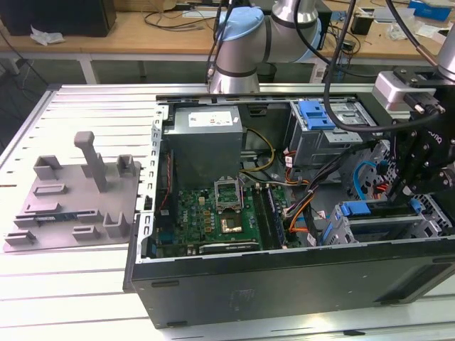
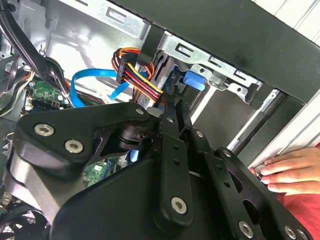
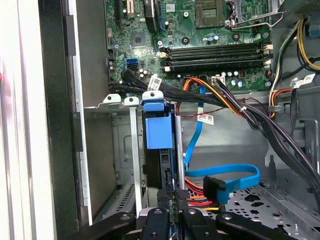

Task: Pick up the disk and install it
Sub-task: 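Insert the first disk wire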

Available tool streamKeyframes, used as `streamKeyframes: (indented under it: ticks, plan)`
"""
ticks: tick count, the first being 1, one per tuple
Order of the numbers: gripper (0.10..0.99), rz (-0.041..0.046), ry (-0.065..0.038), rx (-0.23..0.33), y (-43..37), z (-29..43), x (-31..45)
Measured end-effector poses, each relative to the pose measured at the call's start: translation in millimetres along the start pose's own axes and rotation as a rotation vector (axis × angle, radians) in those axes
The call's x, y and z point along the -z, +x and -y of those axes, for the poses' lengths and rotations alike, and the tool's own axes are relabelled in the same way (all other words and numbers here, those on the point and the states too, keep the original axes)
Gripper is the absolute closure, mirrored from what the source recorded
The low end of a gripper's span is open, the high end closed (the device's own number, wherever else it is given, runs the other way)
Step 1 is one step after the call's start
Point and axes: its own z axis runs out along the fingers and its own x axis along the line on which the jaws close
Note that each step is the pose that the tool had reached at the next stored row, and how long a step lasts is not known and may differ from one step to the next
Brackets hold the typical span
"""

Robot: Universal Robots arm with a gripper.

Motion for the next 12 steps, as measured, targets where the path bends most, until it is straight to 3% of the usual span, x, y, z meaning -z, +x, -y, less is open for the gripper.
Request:
streamKeyframes:
  ticks: [12]
  plan:
    - [0.918,-0.0001,0.000,0.000,0.0,-1.3,-0.3]
